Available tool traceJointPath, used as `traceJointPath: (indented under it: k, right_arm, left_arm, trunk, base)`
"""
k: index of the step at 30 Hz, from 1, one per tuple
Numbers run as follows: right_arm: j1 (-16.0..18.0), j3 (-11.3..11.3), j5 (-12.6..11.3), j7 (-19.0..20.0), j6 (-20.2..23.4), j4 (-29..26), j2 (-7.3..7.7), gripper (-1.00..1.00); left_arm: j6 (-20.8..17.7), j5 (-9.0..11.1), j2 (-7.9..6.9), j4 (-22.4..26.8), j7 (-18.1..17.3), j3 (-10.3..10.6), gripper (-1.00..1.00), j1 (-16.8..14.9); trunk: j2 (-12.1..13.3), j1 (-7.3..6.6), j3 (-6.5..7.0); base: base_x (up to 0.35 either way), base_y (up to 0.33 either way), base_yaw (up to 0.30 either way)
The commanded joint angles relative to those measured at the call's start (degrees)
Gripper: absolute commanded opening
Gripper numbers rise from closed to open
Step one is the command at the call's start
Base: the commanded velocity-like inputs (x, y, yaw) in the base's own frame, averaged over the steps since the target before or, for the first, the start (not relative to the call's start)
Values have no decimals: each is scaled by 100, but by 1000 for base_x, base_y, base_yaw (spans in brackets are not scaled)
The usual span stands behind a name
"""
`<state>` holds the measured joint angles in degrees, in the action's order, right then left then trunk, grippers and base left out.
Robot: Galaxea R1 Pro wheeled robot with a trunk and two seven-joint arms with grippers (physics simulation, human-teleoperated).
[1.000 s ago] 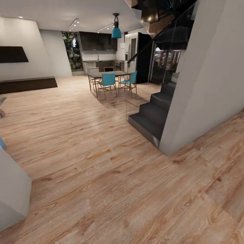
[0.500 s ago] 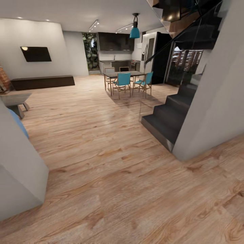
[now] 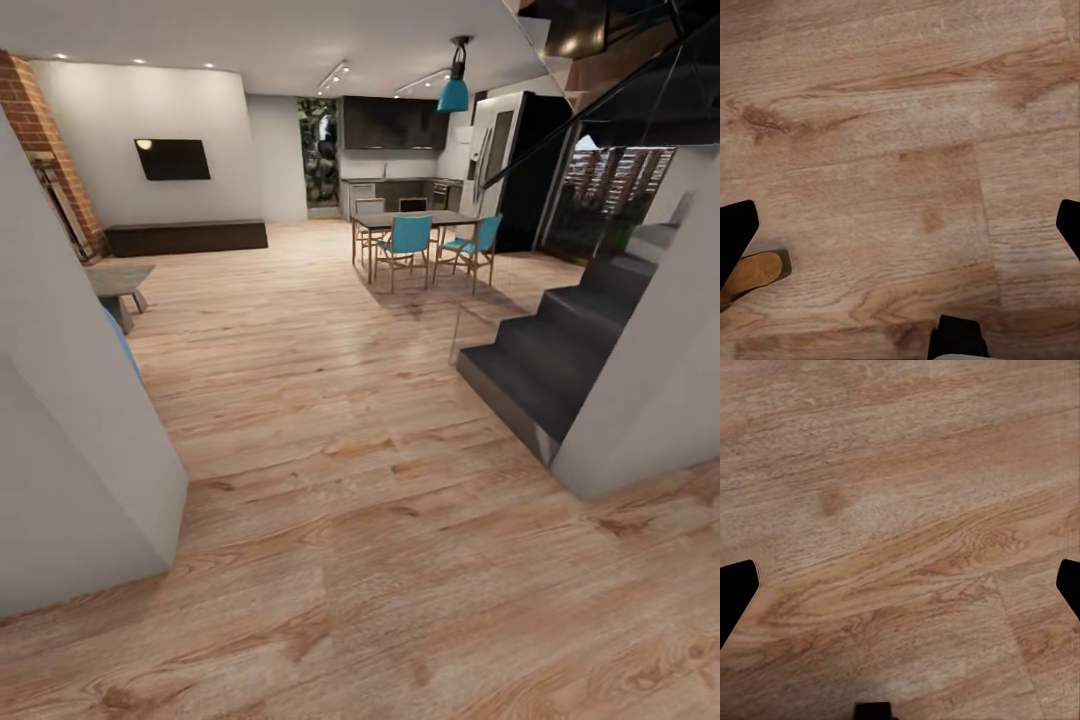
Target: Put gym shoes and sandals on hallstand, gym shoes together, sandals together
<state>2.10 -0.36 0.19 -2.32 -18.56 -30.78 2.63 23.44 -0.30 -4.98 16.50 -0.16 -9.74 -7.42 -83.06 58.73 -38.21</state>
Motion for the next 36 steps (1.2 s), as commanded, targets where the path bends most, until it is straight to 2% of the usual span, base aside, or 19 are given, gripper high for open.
traceJointPath:
  k: [1, 36]
  right_arm:
    - [1, 1, 2, -14, -16, 1, 0, 100]
    - [1, 1, 7, -23, -16, 1, -6, 100]
  left_arm:
    - [20, -4, 2, -7, -2, -10, 100, -5]
    - [20, 1, 3, -6, -2, -10, 100, -5]
  trunk:
    - [-2, 0, -5]
    - [-2, 0, -19]
  base:
    - [0, 0, 279]
    - [0, 0, 279]
